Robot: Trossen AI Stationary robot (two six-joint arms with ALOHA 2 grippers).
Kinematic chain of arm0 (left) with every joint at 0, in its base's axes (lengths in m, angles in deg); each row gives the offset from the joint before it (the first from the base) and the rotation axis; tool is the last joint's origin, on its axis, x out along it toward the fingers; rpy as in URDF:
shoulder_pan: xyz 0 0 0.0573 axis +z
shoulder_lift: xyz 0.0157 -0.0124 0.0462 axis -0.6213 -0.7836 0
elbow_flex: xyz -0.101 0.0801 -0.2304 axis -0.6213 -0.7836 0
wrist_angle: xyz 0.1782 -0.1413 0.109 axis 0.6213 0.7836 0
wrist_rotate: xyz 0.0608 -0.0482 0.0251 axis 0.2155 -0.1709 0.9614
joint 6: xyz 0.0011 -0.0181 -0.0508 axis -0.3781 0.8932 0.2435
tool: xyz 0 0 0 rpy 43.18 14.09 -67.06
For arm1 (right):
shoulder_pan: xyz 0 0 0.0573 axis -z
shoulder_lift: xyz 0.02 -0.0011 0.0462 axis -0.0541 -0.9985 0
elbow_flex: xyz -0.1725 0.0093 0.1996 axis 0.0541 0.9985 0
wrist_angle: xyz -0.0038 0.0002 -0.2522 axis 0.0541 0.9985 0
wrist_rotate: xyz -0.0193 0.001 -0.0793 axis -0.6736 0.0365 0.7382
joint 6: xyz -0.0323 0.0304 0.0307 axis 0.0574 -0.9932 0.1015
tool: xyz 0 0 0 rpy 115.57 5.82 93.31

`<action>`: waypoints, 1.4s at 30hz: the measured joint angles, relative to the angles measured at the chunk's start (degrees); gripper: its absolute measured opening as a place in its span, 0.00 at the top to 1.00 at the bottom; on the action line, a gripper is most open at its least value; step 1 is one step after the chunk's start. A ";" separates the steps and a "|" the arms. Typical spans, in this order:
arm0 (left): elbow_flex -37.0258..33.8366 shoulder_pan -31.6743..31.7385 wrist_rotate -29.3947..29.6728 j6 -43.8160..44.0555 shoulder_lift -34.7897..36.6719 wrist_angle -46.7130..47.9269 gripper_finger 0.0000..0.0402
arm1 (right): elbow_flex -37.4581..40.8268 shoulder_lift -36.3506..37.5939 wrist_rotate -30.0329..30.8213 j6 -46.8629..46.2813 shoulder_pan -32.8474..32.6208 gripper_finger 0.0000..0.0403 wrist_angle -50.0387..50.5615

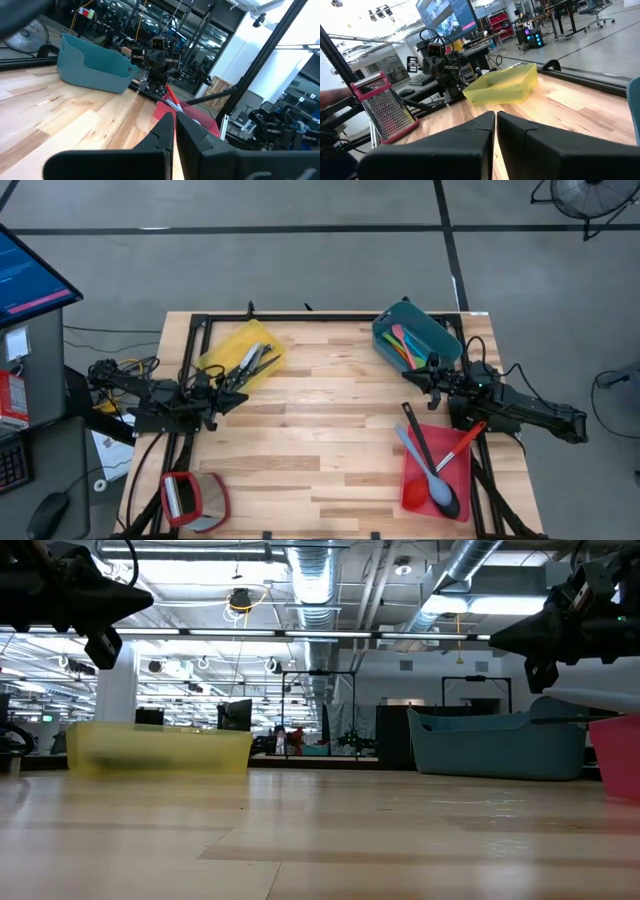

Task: Pick & Place Kitchen Items
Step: Return to Home Position

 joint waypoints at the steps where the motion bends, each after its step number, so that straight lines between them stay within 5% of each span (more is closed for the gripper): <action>1: 0.00 0.00 -0.01 0.01 0.00 -0.01 1.00 | 0.00 0.02 0.00 0.00 0.00 0.96 0.00; 42: 0.00 0.00 0.01 0.01 -0.02 -0.15 1.00 | 0.00 -0.01 0.00 -0.01 0.00 0.96 0.01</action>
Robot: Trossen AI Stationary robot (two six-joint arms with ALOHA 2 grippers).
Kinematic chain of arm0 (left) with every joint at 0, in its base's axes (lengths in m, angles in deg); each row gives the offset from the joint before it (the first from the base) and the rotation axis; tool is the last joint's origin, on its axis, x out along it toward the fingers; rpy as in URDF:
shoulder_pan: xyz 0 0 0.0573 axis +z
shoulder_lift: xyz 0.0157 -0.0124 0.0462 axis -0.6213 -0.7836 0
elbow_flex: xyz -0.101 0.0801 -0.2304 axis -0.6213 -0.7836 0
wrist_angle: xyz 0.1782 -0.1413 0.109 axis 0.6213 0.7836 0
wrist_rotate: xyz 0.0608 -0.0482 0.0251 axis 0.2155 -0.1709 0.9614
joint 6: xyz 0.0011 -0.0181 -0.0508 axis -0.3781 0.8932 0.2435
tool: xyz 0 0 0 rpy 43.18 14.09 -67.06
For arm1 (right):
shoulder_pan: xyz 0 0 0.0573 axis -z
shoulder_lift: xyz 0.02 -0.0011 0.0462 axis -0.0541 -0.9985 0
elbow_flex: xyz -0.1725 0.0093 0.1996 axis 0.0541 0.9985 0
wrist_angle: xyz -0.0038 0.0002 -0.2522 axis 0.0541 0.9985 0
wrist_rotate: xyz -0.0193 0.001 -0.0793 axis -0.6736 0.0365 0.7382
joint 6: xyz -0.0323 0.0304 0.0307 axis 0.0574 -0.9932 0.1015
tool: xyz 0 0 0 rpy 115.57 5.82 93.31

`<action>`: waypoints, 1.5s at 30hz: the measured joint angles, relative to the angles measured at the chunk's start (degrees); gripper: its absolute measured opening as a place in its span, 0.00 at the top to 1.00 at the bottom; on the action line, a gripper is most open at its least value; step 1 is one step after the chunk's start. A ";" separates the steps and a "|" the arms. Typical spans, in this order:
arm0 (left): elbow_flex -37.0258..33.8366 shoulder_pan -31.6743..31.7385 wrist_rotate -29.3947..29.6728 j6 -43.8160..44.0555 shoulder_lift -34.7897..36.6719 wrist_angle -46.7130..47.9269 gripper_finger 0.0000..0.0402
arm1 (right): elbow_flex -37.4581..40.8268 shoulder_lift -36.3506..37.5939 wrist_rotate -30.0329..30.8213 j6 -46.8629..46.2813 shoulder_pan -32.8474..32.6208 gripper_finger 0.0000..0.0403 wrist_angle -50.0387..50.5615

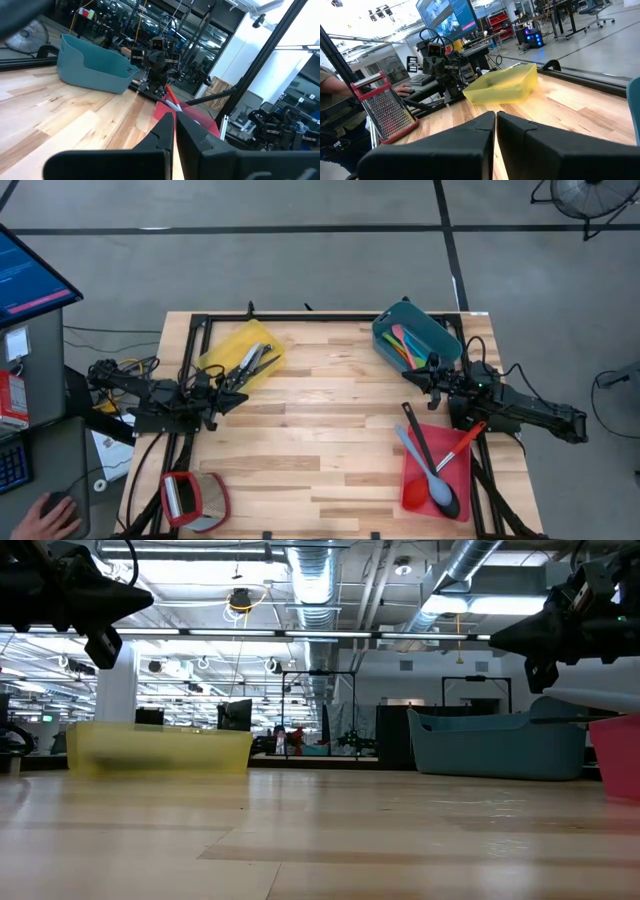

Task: Pick & Place Kitchen Items
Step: Return to Home Position

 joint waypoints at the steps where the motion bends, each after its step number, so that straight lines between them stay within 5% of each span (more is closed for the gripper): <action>1: 0.00 0.00 0.00 0.00 0.00 -0.07 1.00 | 0.00 0.00 0.02 -0.01 0.00 0.96 -0.02; 45: 0.00 0.00 0.00 0.00 0.00 -0.70 1.00 | 0.00 0.00 0.02 -0.01 0.00 0.96 0.00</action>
